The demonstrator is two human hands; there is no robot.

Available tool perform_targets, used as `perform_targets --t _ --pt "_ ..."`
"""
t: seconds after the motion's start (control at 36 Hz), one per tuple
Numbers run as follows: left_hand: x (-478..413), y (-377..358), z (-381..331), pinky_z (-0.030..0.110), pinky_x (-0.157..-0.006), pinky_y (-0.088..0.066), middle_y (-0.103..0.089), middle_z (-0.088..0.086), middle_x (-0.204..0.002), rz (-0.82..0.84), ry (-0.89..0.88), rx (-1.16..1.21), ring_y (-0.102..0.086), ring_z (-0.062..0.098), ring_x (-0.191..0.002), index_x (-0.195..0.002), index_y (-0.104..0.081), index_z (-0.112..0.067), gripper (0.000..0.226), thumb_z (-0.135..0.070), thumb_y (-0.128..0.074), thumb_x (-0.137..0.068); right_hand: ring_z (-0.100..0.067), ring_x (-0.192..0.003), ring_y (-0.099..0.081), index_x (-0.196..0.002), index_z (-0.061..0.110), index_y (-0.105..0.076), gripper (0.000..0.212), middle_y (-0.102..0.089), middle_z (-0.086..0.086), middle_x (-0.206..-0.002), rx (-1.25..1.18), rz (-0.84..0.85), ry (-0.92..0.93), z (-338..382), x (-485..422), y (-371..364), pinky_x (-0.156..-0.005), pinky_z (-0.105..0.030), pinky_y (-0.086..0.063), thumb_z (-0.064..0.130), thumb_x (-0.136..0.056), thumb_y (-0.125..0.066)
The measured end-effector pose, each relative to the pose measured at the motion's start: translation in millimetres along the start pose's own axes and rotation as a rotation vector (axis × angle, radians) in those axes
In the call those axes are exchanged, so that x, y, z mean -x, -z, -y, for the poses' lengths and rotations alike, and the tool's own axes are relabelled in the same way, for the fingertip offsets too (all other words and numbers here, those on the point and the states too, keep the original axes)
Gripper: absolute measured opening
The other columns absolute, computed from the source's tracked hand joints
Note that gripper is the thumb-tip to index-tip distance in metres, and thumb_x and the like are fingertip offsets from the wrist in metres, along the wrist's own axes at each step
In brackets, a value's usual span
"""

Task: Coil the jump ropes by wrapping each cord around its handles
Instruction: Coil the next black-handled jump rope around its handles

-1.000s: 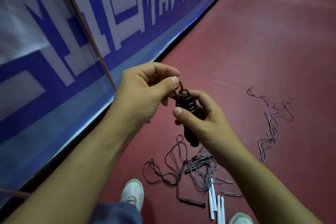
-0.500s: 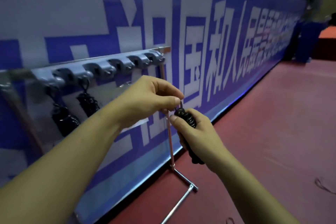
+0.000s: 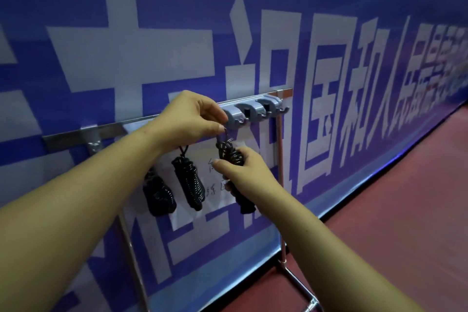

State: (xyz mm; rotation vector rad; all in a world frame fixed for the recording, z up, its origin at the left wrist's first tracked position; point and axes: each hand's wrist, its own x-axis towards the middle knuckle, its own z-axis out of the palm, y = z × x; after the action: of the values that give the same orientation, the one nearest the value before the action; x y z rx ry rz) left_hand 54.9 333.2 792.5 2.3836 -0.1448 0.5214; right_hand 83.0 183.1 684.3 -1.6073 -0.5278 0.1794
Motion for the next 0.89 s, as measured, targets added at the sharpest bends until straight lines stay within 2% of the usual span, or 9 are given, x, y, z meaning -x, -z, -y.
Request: perform_targets --t 0.14,0.25,0.36,0.44,0.53,0.67,0.75,0.81,0.89 --pt "-26 6 21 0.016 -0.06 -0.051 -0.077 -0.007 -0.074 -0.031 0.032 -0.081 -0.07 0.001 -0.067 -0.087 -0.08 -0.019 0.009 -0.016 -0.086 -0.081 -0.018 -0.07 -0.069 -0.114 0.017 -0.055 0.028 -0.069 -0.014 -0.1 0.005 -0.002 -0.006 -6 -34 -15 -0.059 -0.036 -0.053 0.027 -0.092 -0.069" --pt "-40 -3 26 0.015 -0.051 -0.049 -0.075 0.004 -0.066 -0.015 0.085 -0.096 -0.067 0.008 -0.054 -0.084 -0.08 -0.011 0.005 -0.005 -0.08 -0.084 -0.015 -0.068 -0.068 -0.115 0.018 -0.056 0.027 -0.069 -0.015 -0.101 -0.026 -0.042 -0.013 -17 -48 -16 -0.057 -0.033 -0.051 0.028 -0.093 -0.069" --pt "-50 -7 28 0.016 -0.048 -0.049 -0.074 0.01 -0.067 0.006 0.118 -0.058 -0.067 0.013 -0.054 -0.087 -0.079 -0.003 0.007 0.002 -0.075 -0.084 -0.016 -0.068 -0.065 -0.115 0.016 -0.057 0.027 -0.065 -0.009 -0.09 -0.058 -0.051 -0.02 -24 -58 -14 -0.055 -0.034 -0.05 0.029 -0.094 -0.068" --pt "-53 -6 37 0.02 -0.056 -0.056 -0.076 0.013 -0.076 0.015 0.135 -0.022 -0.073 0.02 -0.065 -0.092 -0.079 -0.002 0.006 -0.001 -0.076 -0.087 -0.019 -0.071 -0.064 -0.114 0.013 -0.058 0.028 -0.064 -0.009 -0.088 -0.031 -0.053 -0.017 -27 -63 -14 -0.056 -0.035 -0.05 0.029 -0.093 -0.068" --pt "-54 -8 45 0.024 -0.06 -0.06 -0.076 0.014 -0.074 0.016 0.121 -0.05 -0.075 0.024 -0.069 -0.092 -0.078 -0.003 0.005 -0.004 -0.075 -0.089 -0.02 -0.074 -0.066 -0.113 0.013 -0.059 0.028 -0.069 -0.013 -0.094 0.024 -0.037 -0.03 -33 -67 -17 -0.063 -0.039 -0.056 0.03 -0.093 -0.07" --pt "-52 -9 42 0.02 -0.054 -0.055 -0.075 0.01 -0.072 -0.064 0.106 -0.084 -0.074 0.019 -0.063 -0.089 -0.078 -0.009 0.008 -0.005 -0.071 -0.09 -0.024 -0.087 -0.072 -0.12 0.02 -0.058 0.037 -0.07 -0.009 -0.107 0.053 -0.037 -0.046 -41 -68 -16 -0.077 -0.045 -0.061 0.034 -0.09 -0.075" --pt "-42 -8 34 0.018 -0.049 -0.05 -0.073 0.007 -0.07 -0.144 0.082 -0.047 -0.071 0.015 -0.058 -0.089 -0.077 -0.011 0.011 -0.006 -0.068 -0.091 -0.02 -0.104 -0.068 -0.138 0.026 -0.047 0.063 -0.064 0.0 -0.123 0.121 -0.009 -0.052 -42 -64 -10 -0.08 -0.034 -0.057 0.039 -0.086 -0.08" --pt "-32 -9 28 0.021 -0.049 -0.049 -0.073 0.01 -0.072 -0.158 0.081 0.058 -0.068 0.015 -0.056 -0.089 -0.076 -0.008 0.01 -0.006 -0.067 -0.092 -0.021 -0.116 -0.062 -0.151 0.028 -0.034 0.081 -0.055 0.001 -0.133 0.175 -0.015 -0.069 -41 -57 -3 -0.088 -0.034 -0.051 0.041 -0.085 -0.08" --pt "-9 -24 21 0.028 -0.05 -0.048 -0.073 0.014 -0.072 -0.104 0.084 0.178 -0.065 0.02 -0.057 -0.089 -0.074 -0.003 0.01 -0.007 -0.066 -0.093 -0.019 -0.113 -0.062 -0.148 0.025 -0.041 0.069 -0.058 0.0 -0.131 0.211 -0.027 -0.129 -44 -33 18 -0.092 -0.04 -0.054 0.039 -0.089 -0.075"
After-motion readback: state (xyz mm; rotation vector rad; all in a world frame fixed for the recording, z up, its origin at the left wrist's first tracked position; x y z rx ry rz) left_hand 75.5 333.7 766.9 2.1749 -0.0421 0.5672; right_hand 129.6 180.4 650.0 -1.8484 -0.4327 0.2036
